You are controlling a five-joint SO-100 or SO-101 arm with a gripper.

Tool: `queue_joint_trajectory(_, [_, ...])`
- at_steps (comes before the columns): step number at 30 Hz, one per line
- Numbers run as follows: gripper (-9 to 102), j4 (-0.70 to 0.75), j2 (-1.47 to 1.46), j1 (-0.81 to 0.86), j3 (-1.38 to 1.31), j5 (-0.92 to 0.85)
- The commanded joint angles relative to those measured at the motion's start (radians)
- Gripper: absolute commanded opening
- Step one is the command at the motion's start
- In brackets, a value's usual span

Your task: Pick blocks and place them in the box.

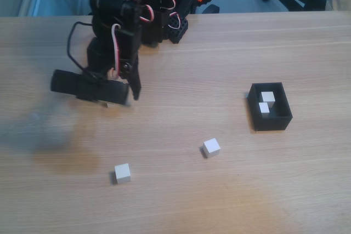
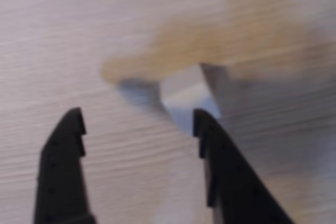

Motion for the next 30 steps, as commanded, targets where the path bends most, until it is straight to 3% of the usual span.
queue_joint_trajectory(1, [23, -0.017, 0.008, 0.041, -0.002, -0.084])
queue_joint_trajectory(12, [23, -0.058, -0.028, 0.098, 0.031, -0.218])
queue_joint_trajectory(30, [20, -0.176, -0.126, 0.114, 0.035, -0.259])
